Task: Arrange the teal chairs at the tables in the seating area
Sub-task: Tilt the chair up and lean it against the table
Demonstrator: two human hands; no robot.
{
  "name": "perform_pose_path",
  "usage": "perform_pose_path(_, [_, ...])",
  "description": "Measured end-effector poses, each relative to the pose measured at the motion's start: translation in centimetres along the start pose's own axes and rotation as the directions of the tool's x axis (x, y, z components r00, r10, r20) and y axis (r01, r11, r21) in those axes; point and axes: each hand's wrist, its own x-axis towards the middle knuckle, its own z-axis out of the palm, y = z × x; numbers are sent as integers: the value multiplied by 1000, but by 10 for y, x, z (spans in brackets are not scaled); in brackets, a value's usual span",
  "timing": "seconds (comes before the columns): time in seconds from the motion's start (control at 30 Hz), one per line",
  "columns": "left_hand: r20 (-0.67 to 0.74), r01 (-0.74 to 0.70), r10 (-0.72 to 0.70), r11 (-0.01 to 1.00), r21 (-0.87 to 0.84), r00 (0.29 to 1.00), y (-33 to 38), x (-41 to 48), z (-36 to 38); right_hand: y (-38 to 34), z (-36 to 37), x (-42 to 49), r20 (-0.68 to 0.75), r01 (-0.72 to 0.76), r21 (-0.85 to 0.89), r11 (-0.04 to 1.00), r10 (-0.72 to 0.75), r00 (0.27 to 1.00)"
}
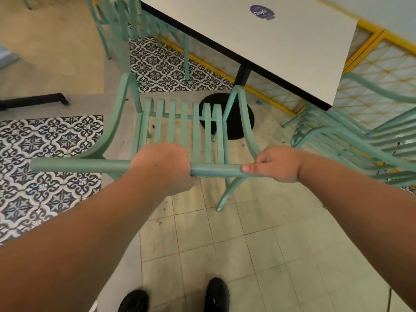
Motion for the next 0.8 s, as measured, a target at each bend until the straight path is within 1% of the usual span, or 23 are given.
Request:
perform_pose_path(0.07, [13, -5, 5, 1000, -3, 1000, -1, -2, -1, -2, 1, -1, 15, -7, -1, 1000, 7, 1000])
perform_pose_path(0.2, [5, -16, 16, 1000, 4, 1000, -3, -3, -3, -5, 2, -3, -9, -25, 9, 1000, 26, 1000])
perform_pose_path(0.37, [-18, -102, 102, 995, 14, 995, -12, -2, -2, -19, -1, -8, 8, -54, 20, 998, 53, 999])
perform_pose_path(0.5, [-41, -155, 158, 985, 76, 987, -20, 1, -1, -27, 3, -14, 3, -62, 54, 997, 62, 998])
perform_pose_path(0.8, [6, -244, 247, 954, 175, 969, -46, 6, -8, -49, 26, -26, 1, -79, 115, 990, 79, 997])
